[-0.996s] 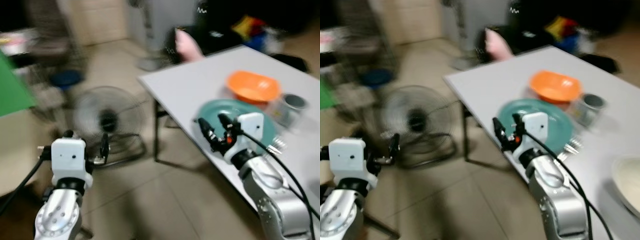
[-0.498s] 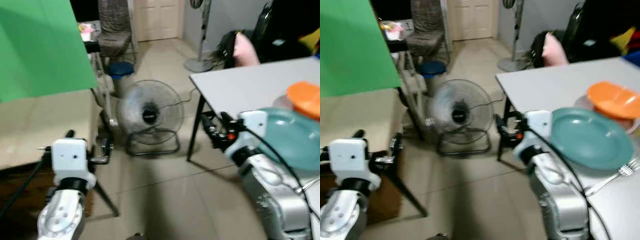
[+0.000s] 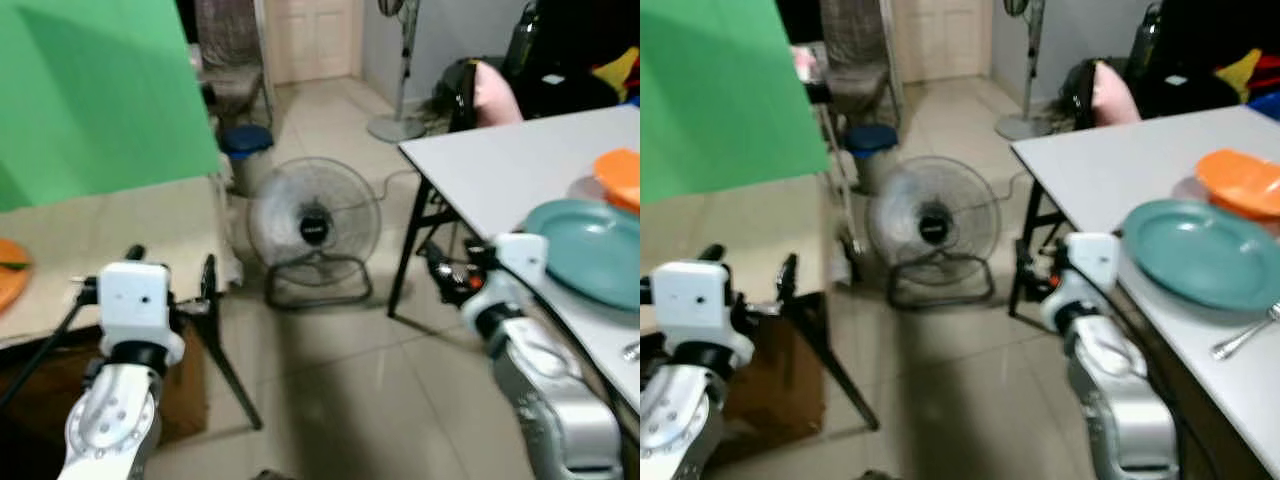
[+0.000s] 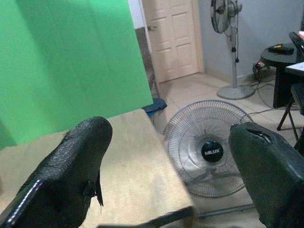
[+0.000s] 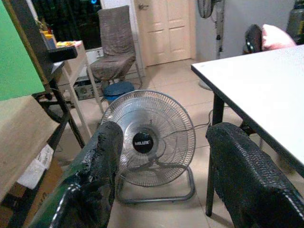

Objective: Setting the table

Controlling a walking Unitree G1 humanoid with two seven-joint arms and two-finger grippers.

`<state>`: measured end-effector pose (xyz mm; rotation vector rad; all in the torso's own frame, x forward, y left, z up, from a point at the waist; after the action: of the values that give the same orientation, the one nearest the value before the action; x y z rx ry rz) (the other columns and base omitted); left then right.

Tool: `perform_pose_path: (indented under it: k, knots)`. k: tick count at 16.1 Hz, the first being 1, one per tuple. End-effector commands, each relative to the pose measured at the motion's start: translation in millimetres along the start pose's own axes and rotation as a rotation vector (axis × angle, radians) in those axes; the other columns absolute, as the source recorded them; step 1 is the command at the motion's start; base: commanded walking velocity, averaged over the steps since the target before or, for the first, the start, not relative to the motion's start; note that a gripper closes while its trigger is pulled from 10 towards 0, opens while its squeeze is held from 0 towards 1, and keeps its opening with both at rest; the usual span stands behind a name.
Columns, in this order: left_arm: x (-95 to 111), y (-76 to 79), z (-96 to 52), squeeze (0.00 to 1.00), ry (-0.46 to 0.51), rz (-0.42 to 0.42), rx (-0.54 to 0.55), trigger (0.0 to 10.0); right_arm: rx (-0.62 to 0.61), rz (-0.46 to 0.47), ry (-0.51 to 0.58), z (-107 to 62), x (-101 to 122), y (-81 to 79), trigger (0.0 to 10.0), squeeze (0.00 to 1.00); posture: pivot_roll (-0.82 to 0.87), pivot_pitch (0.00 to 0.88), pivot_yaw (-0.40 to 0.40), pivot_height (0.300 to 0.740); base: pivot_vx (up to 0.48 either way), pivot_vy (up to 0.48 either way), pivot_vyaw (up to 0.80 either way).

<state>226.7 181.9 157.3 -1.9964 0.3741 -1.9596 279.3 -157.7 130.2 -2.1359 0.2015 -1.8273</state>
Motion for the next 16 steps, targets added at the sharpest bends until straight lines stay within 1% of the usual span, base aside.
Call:
perform_pose_path:
  k: [1, 3, 4, 6, 8, 11, 13, 14, 16]
  knots:
    - [-3, -2.5, 0.8, 0.0, -0.011, 0.011, 0.003, 10.0, 0.035, 0.015, 0.009, 0.7, 2, -7.7, 10.0, 0.0, -0.09, 0.0, 0.058, 0.74, 0.0, 0.352, 0.0]
    - [-3, -2.3, 0.8, 0.0, -0.014, 0.013, 0.002, 10.0, 0.021, 0.026, 0.009, 4.4, 2, -8.9, 10.0, 0.0, -0.09, 0.0, 0.059, 0.74, 0.0, 0.362, 0.0]
    - [-2, -1.0, 0.4, 0.0, -0.012, 0.007, -0.003, 10.0, 0.038, 0.05, 0.01, 4.7, 4, -12.3, 10.0, 0.0, -0.09, 0.0, 0.054, 0.74, 0.0, 0.356, 0.0]
    - [-2, -0.7, -0.4, 0.0, -0.013, 0.007, -0.005, 10.0, 0.039, 0.057, -0.001, 5.0, 3, -13.4, 10.0, 0.0, -0.09, 0.0, 0.05, 0.74, 0.0, 0.352, 0.0]
    - [-5, -4.0, -2.3, 0.0, -0.023, 0.004, 0.015, 10.0, 0.057, 0.079, -0.026, 5.7, -1, -17.7, 10.0, 0.0, -0.09, 0.0, 0.041, 0.74, 0.0, 0.356, 0.0]
    - [-6, -4.6, -1.6, 0.0, -0.028, 0.005, 0.023, 10.0, 0.063, 0.054, -0.025, 10.3, 0, -17.3, 10.0, 0.0, -0.09, 0.0, 0.037, 0.74, 0.0, 0.356, 0.0]
    - [-6, -4.8, -2.3, 0.0, -0.027, 0.003, 0.024, 10.0, 0.062, 0.066, -0.028, 11.1, 1, -16.8, 10.0, 0.0, -0.09, 0.0, 0.031, 0.74, 0.0, 0.356, 0.0]
    - [-9, -5.7, -4.5, 0.0, -0.036, 0.005, 0.027, 10.0, 0.07, 0.07, -0.037, 11.2, 0, -18.6, 10.0, 0.0, -0.09, 0.0, 0.03, 0.74, 0.0, 0.352, 0.0]
    - [-8, -5.7, -5.0, 0.0, -0.035, 0.003, 0.03, 10.0, 0.08, 0.071, -0.046, 10.6, -2, -20.2, 10.0, 0.0, -0.08, 0.0, 0.027, 0.74, 0.0, 0.358, 0.0]
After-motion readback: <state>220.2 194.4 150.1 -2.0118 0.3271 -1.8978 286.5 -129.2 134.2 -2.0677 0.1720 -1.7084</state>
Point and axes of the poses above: a point about 5 cm out from each wrist's last joint towards the gripper, its own z axis pointing out of the wrist towards the gripper, its own x axis along the axis of the wrist's last joint, y = z × x, the point moved 3 cm from there along z, pointing out of the wrist towards the gripper, and after that the axes turned 13 degrees about z, right-handed, at the moved point
